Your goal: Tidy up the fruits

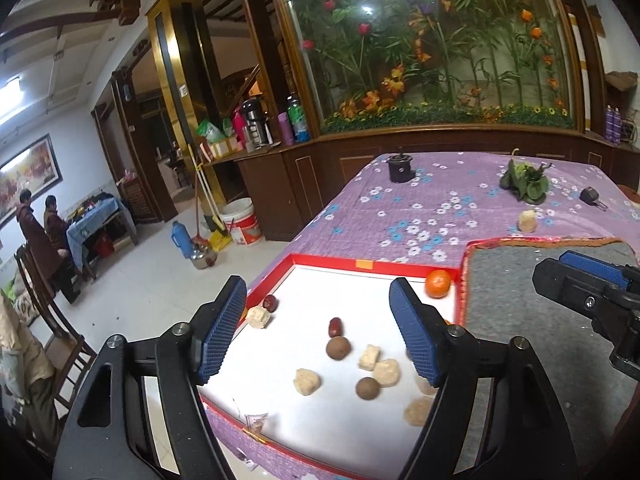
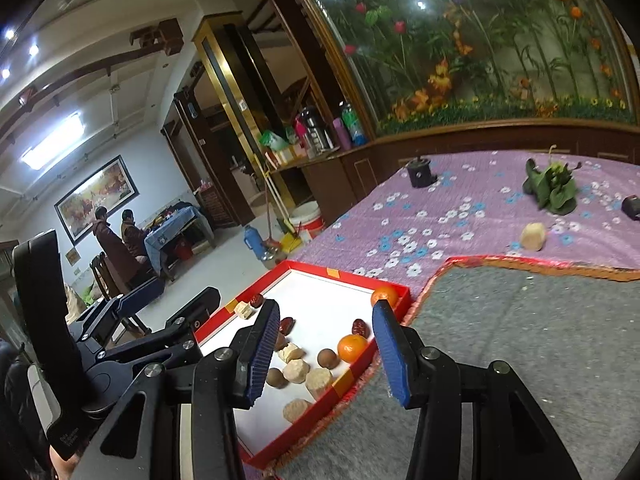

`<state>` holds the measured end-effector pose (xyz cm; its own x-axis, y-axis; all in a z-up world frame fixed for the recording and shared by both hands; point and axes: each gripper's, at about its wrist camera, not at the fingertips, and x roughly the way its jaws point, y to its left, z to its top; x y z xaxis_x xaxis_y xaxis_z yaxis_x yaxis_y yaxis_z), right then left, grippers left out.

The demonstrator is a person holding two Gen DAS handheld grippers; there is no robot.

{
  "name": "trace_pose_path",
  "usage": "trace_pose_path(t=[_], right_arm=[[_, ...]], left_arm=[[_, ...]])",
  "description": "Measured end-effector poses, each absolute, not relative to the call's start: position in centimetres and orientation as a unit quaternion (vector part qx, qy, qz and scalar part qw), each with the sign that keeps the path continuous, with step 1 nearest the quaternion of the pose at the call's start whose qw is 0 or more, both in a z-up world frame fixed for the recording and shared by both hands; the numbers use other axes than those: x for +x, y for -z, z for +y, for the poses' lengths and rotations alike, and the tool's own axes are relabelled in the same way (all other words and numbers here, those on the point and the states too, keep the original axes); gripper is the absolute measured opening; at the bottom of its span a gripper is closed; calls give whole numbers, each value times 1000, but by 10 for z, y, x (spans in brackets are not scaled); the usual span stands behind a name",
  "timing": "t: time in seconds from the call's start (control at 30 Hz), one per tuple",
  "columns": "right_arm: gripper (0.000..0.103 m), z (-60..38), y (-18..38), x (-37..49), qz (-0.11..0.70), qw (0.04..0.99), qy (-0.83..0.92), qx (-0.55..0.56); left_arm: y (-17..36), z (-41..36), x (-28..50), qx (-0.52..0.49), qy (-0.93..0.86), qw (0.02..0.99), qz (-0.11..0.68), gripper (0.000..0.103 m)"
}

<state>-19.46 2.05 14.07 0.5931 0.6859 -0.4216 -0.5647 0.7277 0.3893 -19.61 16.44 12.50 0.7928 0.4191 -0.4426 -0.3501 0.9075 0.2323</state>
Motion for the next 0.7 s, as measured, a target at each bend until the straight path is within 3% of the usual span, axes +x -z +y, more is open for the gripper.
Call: trace_pose_path(t=[0.07,0.7], right_arm=[[48,12,-142,-199,278,888,-348,112],[48,-34,-133,-220,244,915,-306,98]], left_arm=[[-128,159,-198,71,-203,945,246,80],[-132,117,-192,68,-179,945,265,80]])
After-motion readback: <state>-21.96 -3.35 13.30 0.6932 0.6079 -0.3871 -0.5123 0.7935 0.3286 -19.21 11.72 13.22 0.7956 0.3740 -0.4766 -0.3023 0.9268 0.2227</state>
